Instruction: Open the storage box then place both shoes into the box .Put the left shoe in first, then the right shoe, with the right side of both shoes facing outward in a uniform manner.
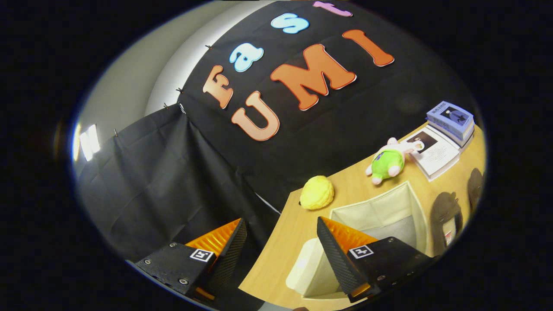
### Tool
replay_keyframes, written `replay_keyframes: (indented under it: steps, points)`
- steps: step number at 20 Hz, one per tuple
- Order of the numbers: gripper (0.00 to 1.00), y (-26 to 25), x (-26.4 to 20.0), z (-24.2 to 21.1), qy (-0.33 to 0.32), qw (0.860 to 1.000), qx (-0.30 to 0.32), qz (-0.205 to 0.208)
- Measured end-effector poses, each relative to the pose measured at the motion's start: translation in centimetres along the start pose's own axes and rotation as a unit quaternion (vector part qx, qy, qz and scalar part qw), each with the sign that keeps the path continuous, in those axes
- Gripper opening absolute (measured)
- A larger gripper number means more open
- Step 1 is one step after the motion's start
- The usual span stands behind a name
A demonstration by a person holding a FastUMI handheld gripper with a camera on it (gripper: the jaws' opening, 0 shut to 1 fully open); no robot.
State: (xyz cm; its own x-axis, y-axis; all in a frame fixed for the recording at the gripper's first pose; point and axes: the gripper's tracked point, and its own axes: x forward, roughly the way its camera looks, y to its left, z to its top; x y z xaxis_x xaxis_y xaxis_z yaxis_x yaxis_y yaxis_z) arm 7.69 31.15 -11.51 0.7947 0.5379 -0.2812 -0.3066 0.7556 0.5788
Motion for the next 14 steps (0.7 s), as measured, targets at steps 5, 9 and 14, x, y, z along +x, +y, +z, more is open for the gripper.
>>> replay_keyframes:
  steps: [5,9,14]
  points:
    - [0.98,-6.8,-4.5,3.1,-0.046,0.996,-0.046,-0.059]
    - [0.98,-13.1,-7.8,3.9,-0.065,0.989,-0.071,-0.112]
    - [0.98,-20.7,-9.8,2.6,-0.057,0.980,-0.081,-0.175]
